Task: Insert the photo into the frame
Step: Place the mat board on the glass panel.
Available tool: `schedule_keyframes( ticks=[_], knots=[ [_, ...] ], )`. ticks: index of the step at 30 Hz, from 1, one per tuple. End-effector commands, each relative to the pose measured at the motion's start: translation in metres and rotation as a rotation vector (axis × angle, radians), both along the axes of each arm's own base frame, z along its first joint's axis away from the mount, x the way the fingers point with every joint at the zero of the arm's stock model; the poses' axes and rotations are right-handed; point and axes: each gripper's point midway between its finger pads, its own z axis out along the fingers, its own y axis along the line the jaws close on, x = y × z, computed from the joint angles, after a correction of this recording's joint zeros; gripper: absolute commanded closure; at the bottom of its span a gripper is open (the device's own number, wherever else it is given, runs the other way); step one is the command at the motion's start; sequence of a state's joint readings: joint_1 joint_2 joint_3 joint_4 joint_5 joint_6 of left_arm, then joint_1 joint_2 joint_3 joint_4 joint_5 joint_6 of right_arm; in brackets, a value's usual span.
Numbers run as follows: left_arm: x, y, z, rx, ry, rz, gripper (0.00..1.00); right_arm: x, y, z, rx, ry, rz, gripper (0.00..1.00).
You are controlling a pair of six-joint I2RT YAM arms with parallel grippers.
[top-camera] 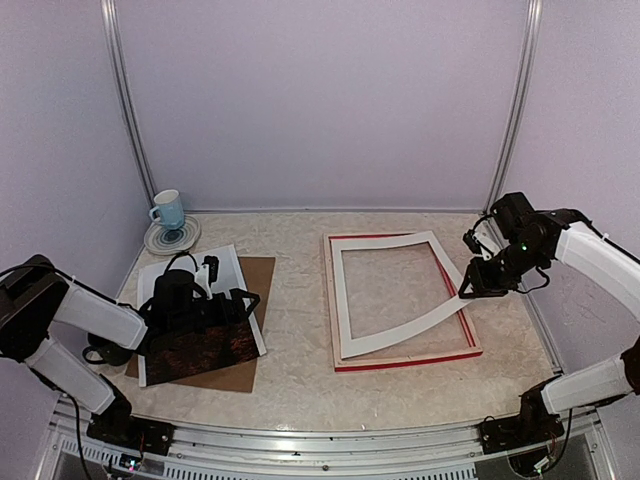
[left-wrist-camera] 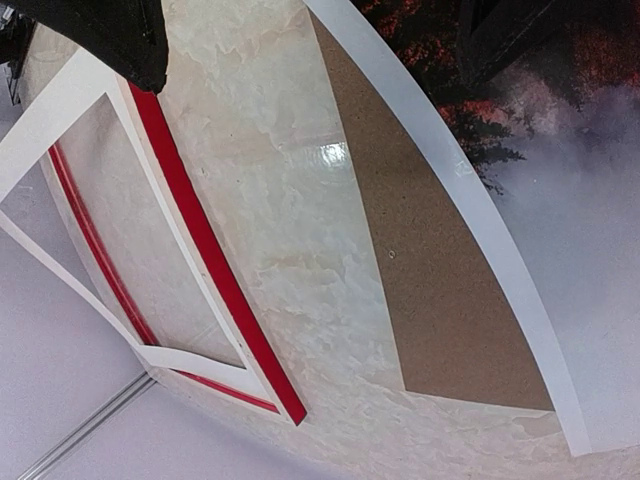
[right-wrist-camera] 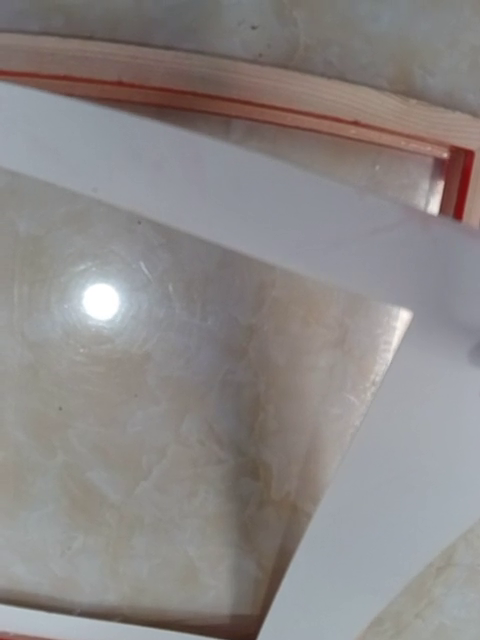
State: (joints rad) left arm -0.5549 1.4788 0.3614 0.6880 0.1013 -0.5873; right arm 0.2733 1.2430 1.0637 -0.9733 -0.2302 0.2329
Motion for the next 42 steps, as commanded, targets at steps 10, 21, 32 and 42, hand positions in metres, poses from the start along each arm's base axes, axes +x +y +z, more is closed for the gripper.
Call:
schedule_keyframes(
  ticks=[10,21,32,42],
  knots=[
    [0.001,0.001,-0.001,-0.013,-0.001,0.004,0.01,0.006,-0.003,-0.012,-0.048,0.006,-0.005,0.65],
    [0.001,0.001,-0.001,-0.013,-0.002,0.003,0.01,0.008,-0.006,-0.020,-0.106,0.013,-0.010,0.63],
    [0.001,0.001,0.000,-0.013,-0.003,0.004,0.01,0.008,-0.002,-0.021,-0.136,0.017,0.006,0.56],
    [0.002,0.002,0.002,-0.014,-0.010,0.007,0.01,0.013,-0.013,-0.013,-0.195,0.004,-0.025,0.39]
  ],
)
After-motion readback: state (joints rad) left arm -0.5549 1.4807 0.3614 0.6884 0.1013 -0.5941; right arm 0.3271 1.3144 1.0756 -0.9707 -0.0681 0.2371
